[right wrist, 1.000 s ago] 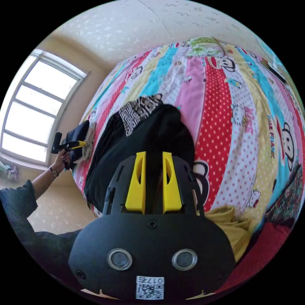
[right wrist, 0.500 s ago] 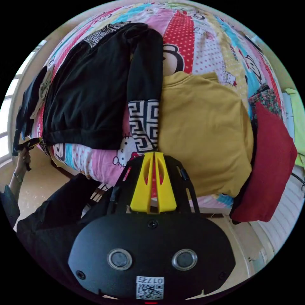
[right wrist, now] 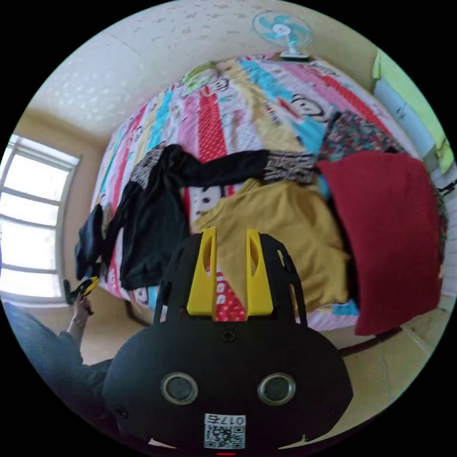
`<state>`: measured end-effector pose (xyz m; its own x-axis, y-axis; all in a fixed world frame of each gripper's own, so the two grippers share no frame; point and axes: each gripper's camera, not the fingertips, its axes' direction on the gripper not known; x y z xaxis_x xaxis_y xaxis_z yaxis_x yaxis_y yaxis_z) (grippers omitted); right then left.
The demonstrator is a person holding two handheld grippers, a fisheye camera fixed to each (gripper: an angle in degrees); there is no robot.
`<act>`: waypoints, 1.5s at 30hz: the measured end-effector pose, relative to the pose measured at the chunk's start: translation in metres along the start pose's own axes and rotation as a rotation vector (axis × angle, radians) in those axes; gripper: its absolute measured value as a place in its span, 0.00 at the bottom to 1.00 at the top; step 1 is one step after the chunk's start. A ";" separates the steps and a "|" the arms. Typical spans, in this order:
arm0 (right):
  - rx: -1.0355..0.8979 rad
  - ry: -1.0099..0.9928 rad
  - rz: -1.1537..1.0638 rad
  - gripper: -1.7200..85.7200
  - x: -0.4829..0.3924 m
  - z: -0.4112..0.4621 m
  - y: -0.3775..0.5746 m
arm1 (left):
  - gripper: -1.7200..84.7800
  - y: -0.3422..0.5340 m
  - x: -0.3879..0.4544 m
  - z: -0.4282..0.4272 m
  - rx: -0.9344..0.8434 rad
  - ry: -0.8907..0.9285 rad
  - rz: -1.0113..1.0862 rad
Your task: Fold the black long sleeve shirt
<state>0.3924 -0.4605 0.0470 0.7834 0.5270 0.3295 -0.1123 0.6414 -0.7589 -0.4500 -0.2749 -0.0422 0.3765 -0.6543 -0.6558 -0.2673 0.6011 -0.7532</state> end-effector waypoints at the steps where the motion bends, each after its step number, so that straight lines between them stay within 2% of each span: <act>1: -0.077 -0.073 -0.017 0.14 -0.004 0.034 0.007 | 0.17 -0.005 0.002 0.013 -0.017 0.034 0.010; 3: -0.188 -0.108 -0.077 0.15 -0.009 0.081 0.020 | 0.17 -0.024 0.005 0.060 -0.108 0.105 0.046; 4: -0.261 -0.101 -0.107 0.14 -0.009 0.107 0.033 | 0.17 -0.027 0.003 0.072 -0.149 0.096 0.043; 5: -0.256 -0.082 -0.095 0.14 -0.006 0.113 0.040 | 0.14 -0.030 -0.001 0.092 -0.219 0.076 0.043; 6: -0.165 -0.051 -0.045 0.11 0.003 0.103 0.052 | 0.11 -0.030 -0.008 0.095 -0.221 0.061 0.038; 7: -0.178 -0.117 -0.001 0.07 0.017 0.093 0.058 | 0.10 -0.030 -0.012 0.092 -0.208 0.079 0.030; 9: -0.175 -0.204 0.036 0.05 0.034 0.066 0.069 | 0.09 -0.030 -0.027 0.076 -0.266 0.184 -0.035; 11: -0.168 -0.194 0.015 0.05 0.043 0.028 0.081 | 0.08 -0.022 -0.026 0.055 -0.268 0.209 -0.006; 15: -0.290 0.075 -0.093 0.04 0.055 -0.032 0.109 | 0.09 0.007 -0.032 0.043 -0.375 0.222 -0.055; 18: -0.438 0.184 -0.097 0.04 0.078 -0.027 0.129 | 0.10 0.019 -0.057 0.054 -0.410 0.254 -0.182; 19: -0.444 0.182 -0.057 0.05 0.087 -0.029 0.131 | 0.10 0.017 -0.064 0.051 -0.388 0.268 -0.207; 21: -0.385 0.141 -0.019 0.05 0.092 -0.040 0.130 | 0.14 -0.003 -0.101 0.017 -0.195 0.323 -0.305; 22: -0.351 0.123 0.003 0.05 0.092 -0.046 0.128 | 0.14 -0.010 -0.111 0.005 -0.136 0.320 -0.326; 24: -0.334 0.089 0.019 0.05 0.090 -0.047 0.126 | 0.15 -0.037 -0.157 -0.048 0.091 0.249 -0.428; 27: -0.356 -0.042 -0.004 0.04 0.081 -0.039 0.123 | 0.17 -0.072 -0.216 -0.095 0.249 0.231 -0.581; 29: -0.375 -0.146 -0.021 0.04 0.075 -0.033 0.120 | 0.17 -0.096 -0.247 -0.101 0.237 0.268 -0.649; 31: -0.373 -0.228 -0.029 0.04 0.066 -0.026 0.116 | 0.15 -0.117 -0.274 -0.086 0.140 0.330 -0.694; 33: -0.363 -0.264 -0.025 0.03 0.060 -0.022 0.111 | 0.08 -0.120 -0.297 -0.074 0.095 0.421 -0.763; 35: -0.351 -0.294 -0.025 0.03 0.053 -0.018 0.107 | 0.04 -0.110 -0.306 -0.074 0.117 0.538 -0.761; 38: -0.342 -0.344 -0.035 0.03 0.041 -0.007 0.097 | 0.03 -0.072 -0.312 -0.094 0.183 0.527 -0.818; 42: -0.360 -0.383 -0.104 0.03 0.017 0.020 0.078 | 0.07 -0.027 -0.319 -0.123 0.336 0.322 -0.758; 43: -0.363 -0.395 -0.122 0.03 0.011 0.030 0.072 | 0.10 -0.021 -0.321 -0.120 0.354 0.326 -0.769; 45: -0.355 -0.420 -0.144 0.03 0.003 0.042 0.063 | 0.19 -0.006 -0.337 -0.090 0.385 0.477 -0.821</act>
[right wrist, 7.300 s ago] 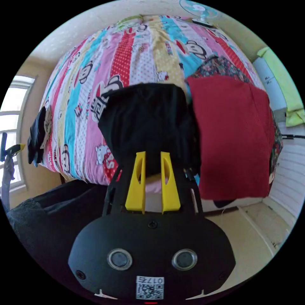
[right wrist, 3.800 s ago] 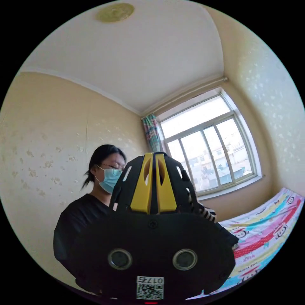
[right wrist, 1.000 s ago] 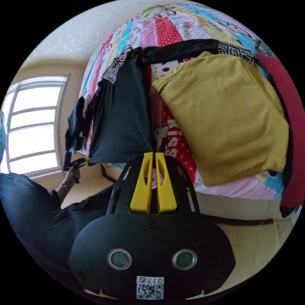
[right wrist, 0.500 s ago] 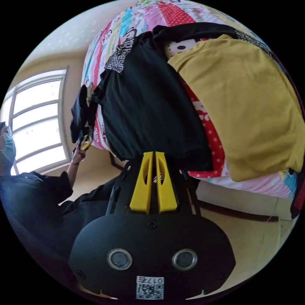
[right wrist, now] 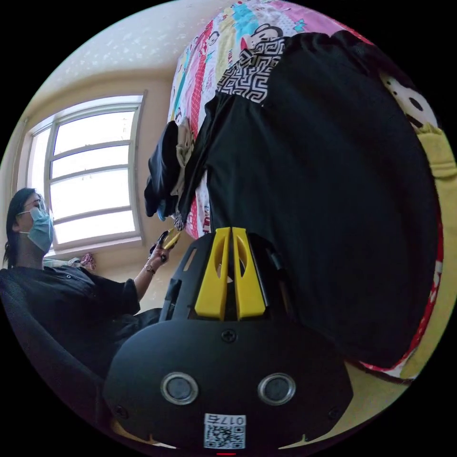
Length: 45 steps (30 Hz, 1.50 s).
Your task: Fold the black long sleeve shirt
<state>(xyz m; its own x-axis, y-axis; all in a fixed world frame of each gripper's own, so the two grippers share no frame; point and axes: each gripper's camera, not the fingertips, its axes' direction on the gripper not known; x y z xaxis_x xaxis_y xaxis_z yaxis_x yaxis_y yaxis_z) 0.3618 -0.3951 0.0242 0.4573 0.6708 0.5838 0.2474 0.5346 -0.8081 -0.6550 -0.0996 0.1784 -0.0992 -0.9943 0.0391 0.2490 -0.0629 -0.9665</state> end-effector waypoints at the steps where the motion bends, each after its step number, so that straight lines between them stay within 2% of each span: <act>1: 0.003 -0.022 -0.018 0.03 -0.001 0.006 -0.009 | 0.20 0.000 -0.009 0.007 -0.006 0.033 -0.031; 4: -0.005 -0.069 -0.054 0.03 -0.003 0.017 -0.024 | 0.17 0.006 -0.042 0.037 0.044 0.180 -0.118; 6: -0.020 -0.074 -0.077 0.03 -0.005 0.017 -0.027 | 0.09 0.021 -0.047 0.033 0.204 0.233 -0.152; 8: -0.032 -0.060 -0.094 0.02 -0.006 0.011 -0.024 | 0.07 0.034 -0.031 0.022 0.278 0.261 -0.074; 11: -0.006 0.004 -0.089 0.02 0.001 -0.009 -0.014 | 0.06 0.073 0.037 0.008 0.319 0.275 0.145; 14: 0.086 0.017 -0.022 0.02 0.016 -0.036 0.003 | 0.06 0.131 0.137 0.028 0.251 0.355 0.435; 16: 0.143 -0.050 0.010 0.02 0.027 -0.056 0.029 | 0.06 0.172 0.200 0.064 0.171 0.344 0.637; 18: 0.150 -0.062 0.036 0.02 0.035 -0.068 0.052 | 0.06 0.231 0.264 0.139 0.056 0.320 0.867; 20: 0.175 -0.074 0.065 0.03 0.044 -0.084 0.073 | 0.07 0.278 0.295 0.211 -0.042 0.305 1.011; 23: 0.264 -0.101 0.106 0.03 0.061 -0.118 0.100 | 0.09 0.354 0.305 0.348 -0.223 0.238 1.156; 26: 0.356 -0.062 0.150 0.03 0.076 -0.156 0.117 | 0.12 0.406 0.263 0.461 -0.409 0.093 1.042; 29: 0.469 0.032 0.176 0.05 0.078 -0.202 0.120 | 0.12 0.450 0.206 0.501 -0.597 0.158 0.909; 31: 0.576 0.142 0.180 0.07 0.075 -0.238 0.107 | 0.12 0.474 0.176 0.504 -0.625 0.075 0.898; 33: 0.664 0.256 0.198 0.09 0.075 -0.262 0.091 | 0.13 0.498 0.140 0.505 -0.665 -0.082 0.897; 35: 0.718 0.333 0.315 0.12 0.087 -0.280 0.069 | 0.13 0.508 0.117 0.504 -0.697 -0.144 0.884; 40: 0.848 0.200 0.677 0.15 0.156 -0.301 0.012 | 0.13 0.514 0.084 0.504 -0.725 -0.219 0.815; 45: 0.806 0.183 0.908 0.15 0.201 -0.287 -0.018 | 0.13 0.513 0.091 0.512 -0.686 -0.243 0.828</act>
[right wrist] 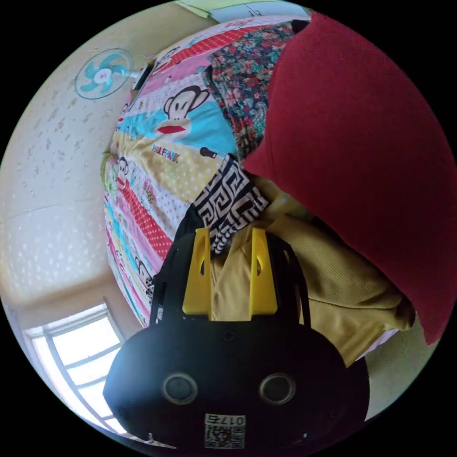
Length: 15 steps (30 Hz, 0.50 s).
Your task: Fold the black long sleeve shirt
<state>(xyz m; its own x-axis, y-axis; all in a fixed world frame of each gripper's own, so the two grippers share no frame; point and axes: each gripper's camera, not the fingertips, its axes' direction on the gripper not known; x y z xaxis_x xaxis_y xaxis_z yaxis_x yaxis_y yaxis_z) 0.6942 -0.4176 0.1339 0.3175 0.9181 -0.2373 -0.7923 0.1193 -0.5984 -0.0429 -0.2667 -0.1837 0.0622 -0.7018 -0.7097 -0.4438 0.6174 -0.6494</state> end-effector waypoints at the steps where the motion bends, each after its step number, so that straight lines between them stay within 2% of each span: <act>1: 0.027 -0.003 0.005 0.14 -0.001 0.007 -0.001 | 0.13 -0.002 0.001 0.000 0.003 -0.001 0.001; 5: 0.043 0.062 0.057 0.09 -0.010 0.005 -0.002 | 0.13 -0.013 0.002 -0.003 0.017 -0.009 0.009; 8: 0.133 0.090 -0.139 0.05 -0.049 -0.035 0.016 | 0.13 -0.013 -0.004 -0.015 0.045 -0.011 0.004; 10: 0.286 0.012 -0.296 0.04 -0.065 -0.069 0.036 | 0.13 -0.012 -0.012 -0.021 0.051 -0.015 -0.012; 13: 0.393 0.061 -0.287 0.04 -0.059 -0.086 0.037 | 0.13 -0.007 -0.032 -0.034 0.062 0.009 -0.057; 14: 0.382 0.023 -0.280 0.04 -0.059 -0.089 0.036 | 0.13 -0.005 -0.040 -0.039 0.069 0.023 -0.075; 15: 0.364 -0.144 -0.338 0.04 -0.066 -0.095 0.041 | 0.13 -0.003 -0.047 -0.046 0.073 0.030 -0.088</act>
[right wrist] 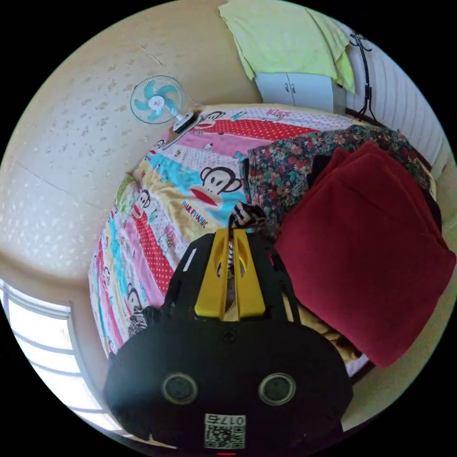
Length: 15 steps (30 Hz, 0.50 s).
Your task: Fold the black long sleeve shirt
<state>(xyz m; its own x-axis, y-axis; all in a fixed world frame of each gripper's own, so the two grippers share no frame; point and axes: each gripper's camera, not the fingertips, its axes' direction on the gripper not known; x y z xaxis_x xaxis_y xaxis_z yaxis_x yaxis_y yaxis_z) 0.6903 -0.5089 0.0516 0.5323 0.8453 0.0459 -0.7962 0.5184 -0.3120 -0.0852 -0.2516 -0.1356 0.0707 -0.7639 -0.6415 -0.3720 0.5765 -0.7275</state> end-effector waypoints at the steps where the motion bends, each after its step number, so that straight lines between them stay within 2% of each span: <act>1: 0.044 -0.179 -0.090 0.04 -0.024 -0.010 0.008 | 0.13 0.000 -0.003 -0.004 0.001 -0.001 -0.004; 5: 0.018 -0.433 -0.334 0.04 -0.138 -0.013 0.072 | 0.13 0.006 -0.023 -0.034 0.031 -0.077 -0.006; 8: -0.141 -0.568 -0.509 0.04 -0.227 0.019 0.167 | 0.13 0.015 -0.047 -0.055 0.063 -0.122 -0.072; 10: -0.309 -0.744 -0.602 0.04 -0.275 0.061 0.252 | 0.13 0.022 -0.057 -0.074 0.128 -0.125 -0.106; 12: -0.489 -0.743 -0.614 0.05 -0.294 0.106 0.315 | 0.12 0.027 -0.066 -0.099 0.177 -0.151 -0.113; 15: -0.760 -0.574 -0.619 0.06 -0.282 0.175 0.397 | 0.13 0.030 -0.081 -0.126 0.178 -0.181 -0.122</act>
<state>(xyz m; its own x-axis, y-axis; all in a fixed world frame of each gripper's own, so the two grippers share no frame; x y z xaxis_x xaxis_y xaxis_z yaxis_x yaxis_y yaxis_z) 0.1737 -0.5188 0.0803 0.4077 0.5072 0.7593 0.0429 0.8200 -0.5708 -0.2184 -0.2085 -0.0751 0.2749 -0.7756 -0.5682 -0.1829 0.5380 -0.8229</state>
